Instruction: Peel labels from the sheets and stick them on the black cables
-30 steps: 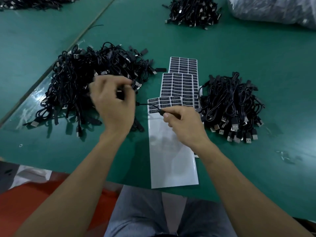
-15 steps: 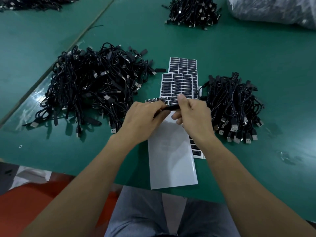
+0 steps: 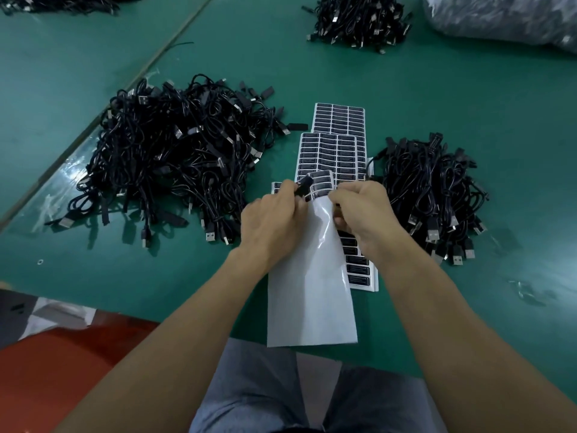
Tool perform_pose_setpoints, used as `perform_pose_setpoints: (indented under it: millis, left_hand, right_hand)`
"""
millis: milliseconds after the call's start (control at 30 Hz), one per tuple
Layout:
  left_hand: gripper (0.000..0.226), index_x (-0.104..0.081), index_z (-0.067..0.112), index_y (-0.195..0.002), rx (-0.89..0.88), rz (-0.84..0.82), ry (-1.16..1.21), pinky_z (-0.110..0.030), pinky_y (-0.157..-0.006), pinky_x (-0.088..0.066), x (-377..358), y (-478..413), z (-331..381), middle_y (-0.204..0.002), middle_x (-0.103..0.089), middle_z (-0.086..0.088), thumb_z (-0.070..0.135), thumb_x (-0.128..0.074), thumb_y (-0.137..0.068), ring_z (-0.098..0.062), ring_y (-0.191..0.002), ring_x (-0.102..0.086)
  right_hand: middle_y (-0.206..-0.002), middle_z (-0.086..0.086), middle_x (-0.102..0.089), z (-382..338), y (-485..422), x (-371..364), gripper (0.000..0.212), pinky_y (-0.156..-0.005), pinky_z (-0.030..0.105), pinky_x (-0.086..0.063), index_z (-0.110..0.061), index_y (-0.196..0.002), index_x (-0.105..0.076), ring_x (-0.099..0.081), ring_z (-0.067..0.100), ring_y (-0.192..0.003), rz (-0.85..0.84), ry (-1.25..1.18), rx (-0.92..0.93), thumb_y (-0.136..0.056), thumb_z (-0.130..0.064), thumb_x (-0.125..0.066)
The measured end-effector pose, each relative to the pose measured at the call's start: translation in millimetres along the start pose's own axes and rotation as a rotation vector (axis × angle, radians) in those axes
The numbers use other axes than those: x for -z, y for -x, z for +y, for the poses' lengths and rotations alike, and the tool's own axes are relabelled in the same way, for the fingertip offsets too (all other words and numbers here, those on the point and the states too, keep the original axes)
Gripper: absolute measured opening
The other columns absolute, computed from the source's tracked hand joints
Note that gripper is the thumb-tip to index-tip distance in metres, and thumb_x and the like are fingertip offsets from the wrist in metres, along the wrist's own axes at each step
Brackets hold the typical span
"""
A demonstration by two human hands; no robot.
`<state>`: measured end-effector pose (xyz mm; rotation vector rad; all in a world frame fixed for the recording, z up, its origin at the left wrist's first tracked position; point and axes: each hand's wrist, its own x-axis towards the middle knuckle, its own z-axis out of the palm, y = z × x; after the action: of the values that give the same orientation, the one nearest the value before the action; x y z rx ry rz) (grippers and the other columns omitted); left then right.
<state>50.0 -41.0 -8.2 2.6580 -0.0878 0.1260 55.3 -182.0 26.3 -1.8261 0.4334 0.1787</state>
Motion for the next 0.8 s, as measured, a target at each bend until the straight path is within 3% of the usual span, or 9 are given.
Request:
perform_pose_setpoints:
  millis: [100, 200, 233, 300, 367, 467, 567, 667, 800]
  left_hand:
    - [0.018, -0.038, 0.019, -0.089, 0.002, 0.005, -0.053, -0.037, -0.049, -0.014, 1, -1, 2, -0.064, -0.044, 0.005, 0.029, -0.031, -0.103, -0.030, -0.061, -0.046]
    - [0.035, -0.035, 0.019, -0.083, -0.019, 0.031, -0.062, -0.037, -0.051, -0.016, 1, 2, 3, -0.061, -0.038, 0.006, 0.042, -0.024, -0.106, -0.028, -0.060, -0.043]
    - [0.037, -0.035, 0.019, -0.082, -0.037, 0.055, -0.038, -0.037, -0.053, -0.018, 1, 3, 3, -0.061, -0.038, 0.007, 0.044, -0.025, -0.107, -0.028, -0.061, -0.046]
    - [0.035, -0.040, 0.018, -0.083, -0.108, 0.121, 0.029, -0.036, -0.057, -0.023, 1, 7, 2, -0.065, -0.045, 0.008, 0.040, -0.029, -0.108, -0.028, -0.064, -0.052]
    - [0.031, -0.056, 0.014, -0.096, -0.175, 0.167, 0.125, -0.035, -0.062, -0.031, 1, 9, 1, -0.080, -0.061, 0.003, 0.034, -0.035, -0.108, -0.029, -0.072, -0.058]
    - [0.027, -0.061, 0.014, -0.119, -0.191, 0.170, 0.218, -0.037, -0.067, -0.043, 0, 9, 0, -0.098, -0.071, 0.000, 0.028, -0.043, -0.107, -0.026, -0.084, -0.064]
    - [0.025, -0.053, 0.023, -0.129, -0.198, 0.142, 0.314, -0.041, -0.071, -0.050, -1, 6, 3, -0.096, -0.072, 0.002, 0.026, -0.050, -0.104, -0.024, -0.083, -0.065]
    - [0.020, -0.045, 0.027, -0.118, -0.245, 0.152, 0.459, -0.044, -0.068, -0.053, -2, 4, 5, -0.078, -0.069, 0.001, 0.017, -0.053, -0.102, -0.024, -0.070, -0.066]
    - [0.010, -0.063, 0.010, -0.098, -0.322, 0.176, 0.412, -0.045, -0.067, -0.051, -9, 3, 3, -0.080, -0.066, -0.003, 0.005, -0.055, -0.098, -0.023, -0.072, -0.061]
  right_hand:
    - [-0.073, 0.008, -0.046, 6, 3, 3, 0.012, -0.067, 0.038, -0.036, 0.012, -0.075, -0.059, -0.037, 0.022, -0.071, 0.002, 0.025, 0.068, -0.080, 0.001, -0.059]
    - [-0.063, 0.002, -0.061, 9, 8, 7, 0.029, -0.064, 0.039, -0.050, -0.024, -0.066, -0.076, -0.051, 0.018, -0.066, 0.006, 0.026, 0.092, -0.083, -0.004, -0.065]
    - [-0.062, 0.000, -0.062, 12, 8, 8, 0.029, -0.064, 0.038, -0.051, -0.026, -0.069, -0.077, -0.052, 0.016, -0.065, 0.005, 0.021, 0.106, -0.085, -0.005, -0.065]
    - [-0.068, 0.015, -0.058, 16, 9, 8, 0.011, -0.062, 0.038, -0.044, -0.007, -0.087, -0.074, -0.046, 0.019, -0.067, -0.010, -0.013, 0.127, -0.088, -0.006, -0.063]
    - [-0.074, 0.024, -0.057, 21, 9, 7, 0.011, -0.064, 0.037, -0.041, 0.004, -0.092, -0.066, -0.047, 0.019, -0.070, 0.008, -0.047, 0.131, -0.090, -0.006, -0.064]
    - [-0.086, 0.002, -0.072, 27, 8, 4, 0.013, -0.070, 0.031, -0.051, -0.019, -0.099, -0.072, -0.066, 0.011, -0.082, 0.057, -0.100, 0.100, -0.088, -0.013, -0.073]
    - [-0.081, -0.007, -0.073, 31, 8, 4, 0.016, -0.059, 0.022, -0.049, -0.026, -0.094, -0.068, -0.065, 0.006, -0.072, 0.093, -0.194, 0.092, -0.086, -0.015, -0.076]
    - [-0.072, -0.009, -0.072, 32, 10, 5, 0.012, -0.053, 0.018, -0.048, -0.020, -0.092, -0.069, -0.063, 0.001, -0.063, 0.089, -0.260, 0.083, -0.090, -0.009, -0.072]
    - [-0.067, -0.009, -0.071, 33, 12, 8, 0.013, -0.048, 0.016, -0.047, -0.014, -0.093, -0.068, -0.059, 0.002, -0.057, 0.062, -0.308, 0.114, -0.092, -0.002, -0.064]
